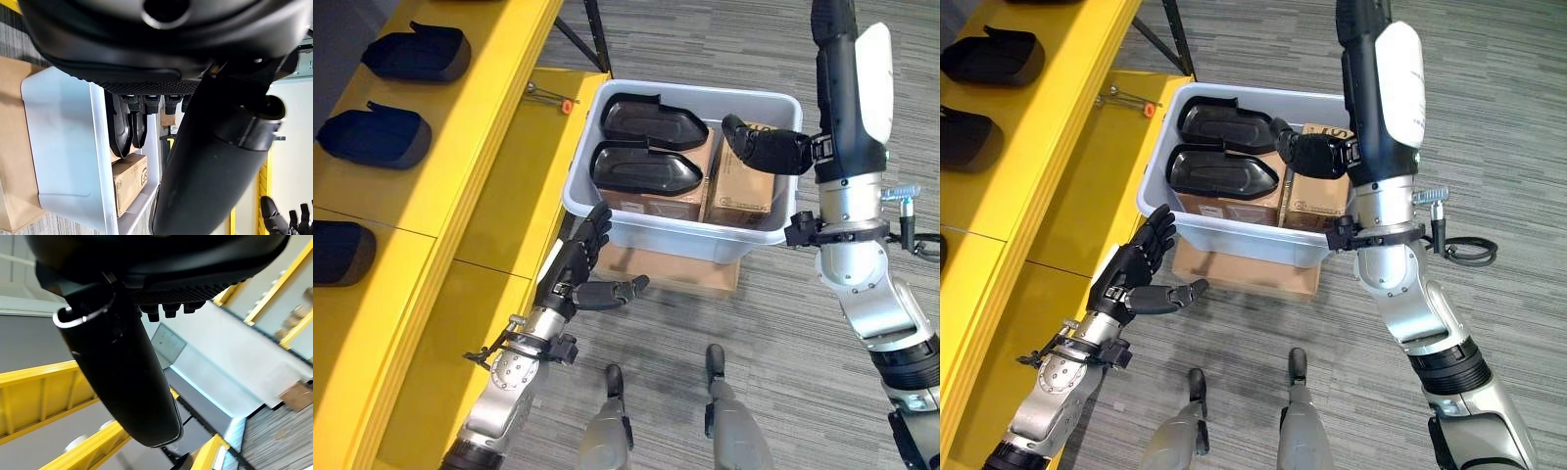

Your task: Move parts from the plastic box to the shelf.

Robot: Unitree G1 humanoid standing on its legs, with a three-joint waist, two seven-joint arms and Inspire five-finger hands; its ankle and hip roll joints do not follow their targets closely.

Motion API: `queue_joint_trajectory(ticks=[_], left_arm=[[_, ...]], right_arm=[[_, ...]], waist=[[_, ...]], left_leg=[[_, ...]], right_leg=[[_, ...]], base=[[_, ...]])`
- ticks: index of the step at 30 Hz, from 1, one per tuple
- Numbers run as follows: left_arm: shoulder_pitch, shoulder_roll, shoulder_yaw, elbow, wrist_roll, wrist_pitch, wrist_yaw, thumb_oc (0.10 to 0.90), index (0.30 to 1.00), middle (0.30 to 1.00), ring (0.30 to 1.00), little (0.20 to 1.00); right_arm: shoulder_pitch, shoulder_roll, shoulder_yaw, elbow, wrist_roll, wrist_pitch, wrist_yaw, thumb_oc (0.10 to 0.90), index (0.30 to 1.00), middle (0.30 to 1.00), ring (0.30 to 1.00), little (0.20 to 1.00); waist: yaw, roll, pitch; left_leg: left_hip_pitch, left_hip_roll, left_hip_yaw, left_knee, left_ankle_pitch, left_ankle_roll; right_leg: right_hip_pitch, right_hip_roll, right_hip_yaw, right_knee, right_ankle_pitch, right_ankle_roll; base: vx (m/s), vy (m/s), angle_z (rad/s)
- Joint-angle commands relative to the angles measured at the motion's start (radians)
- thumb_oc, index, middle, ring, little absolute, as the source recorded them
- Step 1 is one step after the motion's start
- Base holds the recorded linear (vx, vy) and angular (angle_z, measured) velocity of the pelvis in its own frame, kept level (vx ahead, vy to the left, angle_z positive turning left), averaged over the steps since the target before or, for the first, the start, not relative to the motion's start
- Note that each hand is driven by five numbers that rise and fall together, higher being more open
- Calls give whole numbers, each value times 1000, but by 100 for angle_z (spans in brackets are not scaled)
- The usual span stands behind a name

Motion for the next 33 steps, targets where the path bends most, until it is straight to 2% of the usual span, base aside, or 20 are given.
queue_joint_trajectory(ticks=[1, 9, 12, 15, 19, 21, 23, 24, 25, 29, 31, 32, 33], left_arm=[[-10, 28, -13, -113, -35, -96, -2, 900, 1000, 1000, 1000, 1000], [-30, 29, -34, -115, -50, -89, 15, 900, 1000, 1000, 1000, 1000], [-41, 33, -43, -126, -54, -80, 4, 900, 1000, 1000, 1000, 1000], [-41, 43, -48, -137, -60, -74, -12, 900, 1000, 1000, 1000, 1000], [-36, 72, -56, -149, -67, -78, -39, 900, 1000, 1000, 1000, 1000], [-30, 83, -46, -166, -77, -70, -55, 900, 1000, 1000, 1000, 1000], [-3, 79, -39, -178, -62, -72, -48, 900, 1000, 1000, 1000, 1000], [-2, 80, -38, -179, -61, -72, -48, 900, 1000, 1000, 1000, 1000], [25, 86, -24, -178, -35, -81, -23, 900, 1000, 1000, 1000, 1000], [22, 78, -9, -158, -47, -93, 14, 900, 1000, 1000, 1000, 1000], [-13, 66, -12, -134, -55, -80, -6, 900, 1000, 1000, 1000, 1000], [-37, 58, -13, -125, -53, -65, -19, 900, 1000, 1000, 1000, 1000], [-46, 52, -18, -113, -48, -65, -27, 900, 1000, 1000, 1000, 1000]], right_arm=[[-137, -35, 10, -108, -52, -57, 6, 900, 1000, 1000, 1000, 1000], [-215, -14, 76, -92, -114, -49, 20, 900, 1000, 1000, 1000, 1000], [-272, -3, 112, -30, -182, -11, 26, 900, 1000, 1000, 1000, 1000], [-313, -8, 130, 42, -233, -13, 1, 900, 1000, 1000, 1000, 1000], [-364, -35, 147, 137, -241, 17, -47, 900, 1000, 1000, 1000, 1000], [-368, -43, 140, 149, -221, 20, -59, 900, 1000, 1000, 1000, 1000], [-359, -16, 131, 157, -223, 4, -59, 900, 1000, 1000, 1000, 1000], [-358, -15, 130, 156, -223, 4, -59, 900, 1000, 1000, 1000, 1000], [-339, -5, 124, 151, -199, -23, -38, 900, 1000, 1000, 1000, 1000], [-303, 10, 147, 128, -189, -19, -4, 900, 1000, 1000, 1000, 1000], [-269, 15, 151, 124, -210, 4, -14, 900, 1000, 1000, 1000, 1000], [-255, 19, 153, 130, -221, 11, -18, 900, 1000, 1000, 1000, 1000], [-252, 31, 163, 146, -232, 13, -26, 900, 1000, 1000, 1000, 1000]], waist=[[19, -19, -102], [37, 6, -61], [52, 26, -25], [64, 37, 3], [78, 52, 37], [88, 52, 43], [103, 49, 62], [104, 47, 62], [110, 39, 60], [96, 30, 41], [73, 35, 37], [62, 42, 32], [63, 49, 26]], left_leg=[[-9, 15, -10, 76, -106, 32], [-69, -3, -26, 117, -112, 39], [-117, -16, -42, 150, -114, 46], [-155, -24, -53, 173, -113, 49], [-196, -28, -55, 184, -105, 56], [-206, -27, -38, 187, -104, 58], [-208, -27, -19, 231, -115, 59], [-209, -27, -18, 235, -117, 59], [-188, -22, -7, 257, -150, 63], [-137, -17, 50, 323, -194, 75], [-151, 8, 86, 455, -120, 42], [-170, 9, 92, 503, -116, 39], [-177, -4, 78, 494, -111, 45]], right_leg=[[-37, -68, -6, 201, -223, -1], [-95, -82, -7, 261, -244, 0], [-136, -90, -1, 299, -256, -3], [-170, -93, 3, 329, -264, -5], [-217, -96, -7, 379, -281, -12], [-233, -91, -42, 410, -298, -21], [-268, -92, -93, 486, -307, -25], [-270, -92, -92, 491, -309, -25], [-239, -110, -130, 488, -324, -30], [-231, -124, -125, 541, -349, -51], [-196, -125, -155, 546, -368, -81], [-181, -125, -168, 552, -381, -93], [-176, -120, -163, 561, -384, -96]], base=[[50, 22, 5], [13, 19, 5], [-4, 0, 3], [-17, -30, 13], [-26, -79, 10], [-40, -121, 10], [-4, -85, -2], [102, -156, -18], [111, -170, -30], [78, -196, -30], [37, -248, -4], [91, -177, 32], [106, -73, 46]])
